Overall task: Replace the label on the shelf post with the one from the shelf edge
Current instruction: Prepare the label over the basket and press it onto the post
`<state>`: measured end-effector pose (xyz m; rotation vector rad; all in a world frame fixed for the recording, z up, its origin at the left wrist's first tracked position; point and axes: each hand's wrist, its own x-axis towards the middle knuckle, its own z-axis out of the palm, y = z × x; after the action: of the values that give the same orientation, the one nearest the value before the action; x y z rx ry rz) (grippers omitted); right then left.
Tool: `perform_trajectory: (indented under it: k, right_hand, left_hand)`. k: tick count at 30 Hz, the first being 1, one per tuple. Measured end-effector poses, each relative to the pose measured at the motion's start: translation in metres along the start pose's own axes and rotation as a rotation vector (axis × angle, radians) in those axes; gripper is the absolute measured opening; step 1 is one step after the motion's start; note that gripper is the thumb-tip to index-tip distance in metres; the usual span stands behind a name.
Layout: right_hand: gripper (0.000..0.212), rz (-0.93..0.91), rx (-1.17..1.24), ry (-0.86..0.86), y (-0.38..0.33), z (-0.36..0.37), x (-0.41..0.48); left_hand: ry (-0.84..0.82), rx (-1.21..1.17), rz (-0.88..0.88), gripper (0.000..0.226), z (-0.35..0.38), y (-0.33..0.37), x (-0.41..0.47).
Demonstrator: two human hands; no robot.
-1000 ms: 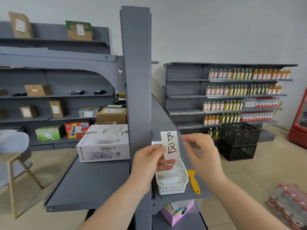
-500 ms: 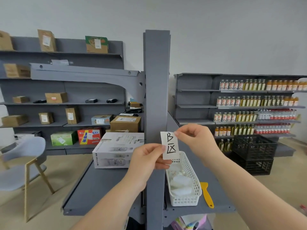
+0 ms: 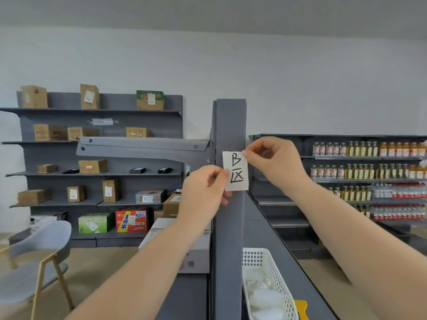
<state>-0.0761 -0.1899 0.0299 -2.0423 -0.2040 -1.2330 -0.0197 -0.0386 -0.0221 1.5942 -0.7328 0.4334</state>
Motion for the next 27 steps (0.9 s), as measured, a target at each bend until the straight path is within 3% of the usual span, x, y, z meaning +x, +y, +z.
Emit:
perform_trajectory:
  k: [9,20,27]
  right_hand:
    - [0.009,-0.183,-0.199,0.111,0.010,0.017,0.015]
    - [0.017,-0.527,-0.470,0.219,0.017,0.018,0.019]
    - [0.019,-0.574,-0.505,0.214,0.018,0.016,0.021]
  left_hand:
    - [0.111,0.309,0.123,0.024,0.003,-0.002,0.022]
    - [0.168,0.354,0.139,0.024,0.005,0.004,0.031]
    - [0.183,0.384,0.156,0.025,0.008,0.002,0.034]
